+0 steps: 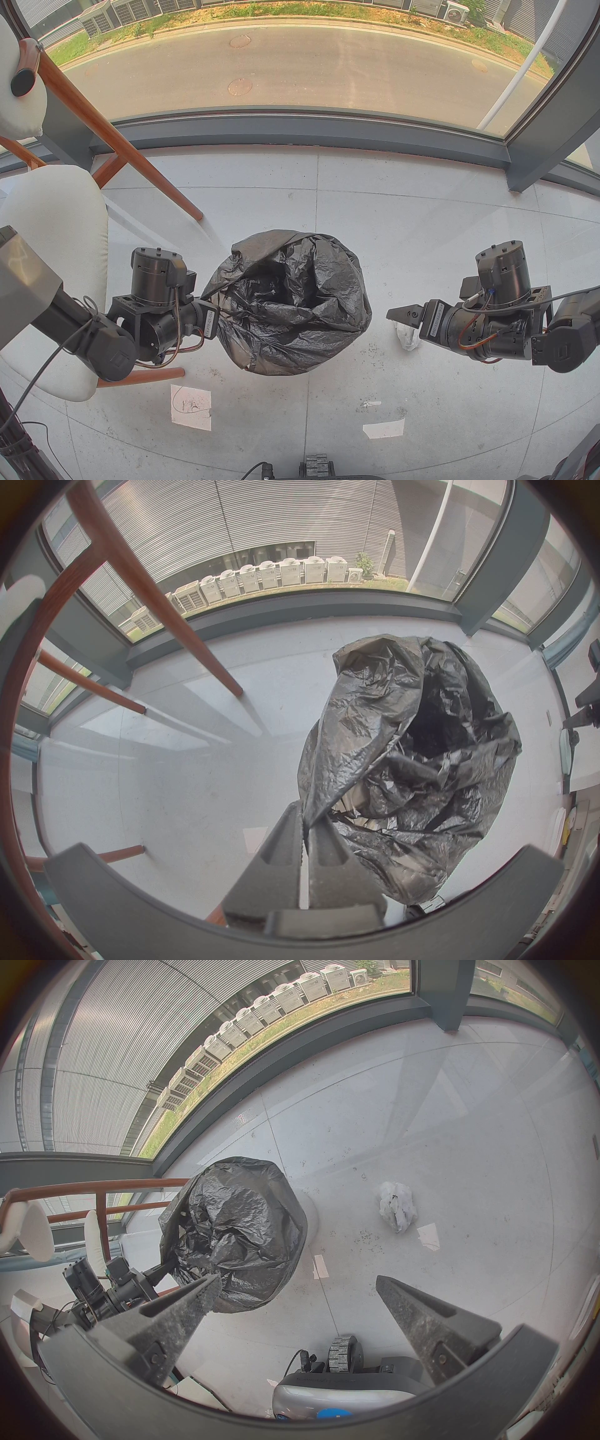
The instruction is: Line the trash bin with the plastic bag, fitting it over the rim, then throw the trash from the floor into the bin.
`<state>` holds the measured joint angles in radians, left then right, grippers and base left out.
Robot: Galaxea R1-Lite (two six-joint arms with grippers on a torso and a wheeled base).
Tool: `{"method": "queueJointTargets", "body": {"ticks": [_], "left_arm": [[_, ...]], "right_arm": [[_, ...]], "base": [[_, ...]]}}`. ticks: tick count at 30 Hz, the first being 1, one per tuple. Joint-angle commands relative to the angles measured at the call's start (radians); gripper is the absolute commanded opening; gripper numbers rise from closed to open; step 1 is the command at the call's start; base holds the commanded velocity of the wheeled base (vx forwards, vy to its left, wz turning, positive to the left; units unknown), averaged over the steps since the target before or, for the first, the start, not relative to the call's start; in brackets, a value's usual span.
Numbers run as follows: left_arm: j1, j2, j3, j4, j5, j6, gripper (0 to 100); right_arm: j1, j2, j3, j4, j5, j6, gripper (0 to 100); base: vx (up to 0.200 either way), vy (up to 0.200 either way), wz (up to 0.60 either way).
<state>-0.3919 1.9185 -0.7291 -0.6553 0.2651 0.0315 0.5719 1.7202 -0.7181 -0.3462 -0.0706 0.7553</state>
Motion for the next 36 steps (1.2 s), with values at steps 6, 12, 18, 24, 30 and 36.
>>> {"method": "queueJointTargets", "body": {"ticks": [6, 12, 18, 24, 30, 36], "left_arm": [[0.005, 0.034, -0.039, -0.004, 0.002, -0.051, 100], [0.019, 0.04, -0.124, -0.004, 0.002, -0.059, 100], [0.039, 0.086, -0.315, 0.013, 0.008, -0.059, 100], [0.042, 0.168, -0.524, 0.031, 0.008, -0.058, 100], [0.077, 0.229, -0.529, 0.031, 0.009, -0.059, 100], [0.097, 0.238, -0.423, 0.022, 0.02, -0.065, 100]], "right_arm": [[0.0, -0.002, 0.002, 0.001, 0.0, 0.002, 100], [0.0, -0.002, 0.002, 0.001, 0.0, 0.002, 100], [0.0, -0.004, 0.003, 0.001, 0.0, 0.002, 100], [0.0, -0.005, 0.009, 0.001, 0.0, 0.001, 100], [-0.001, -0.005, 0.009, 0.001, 0.0, 0.001, 100], [-0.001, -0.007, 0.011, 0.001, 0.0, 0.006, 100]], "base": [[0.0, 0.0, 0.0], [0.0, 0.0, 0.0], [0.0, 0.0, 0.0], [0.0, 0.0, 0.0], [0.0, 0.0, 0.0], [0.0, 0.0, 0.0]]}}
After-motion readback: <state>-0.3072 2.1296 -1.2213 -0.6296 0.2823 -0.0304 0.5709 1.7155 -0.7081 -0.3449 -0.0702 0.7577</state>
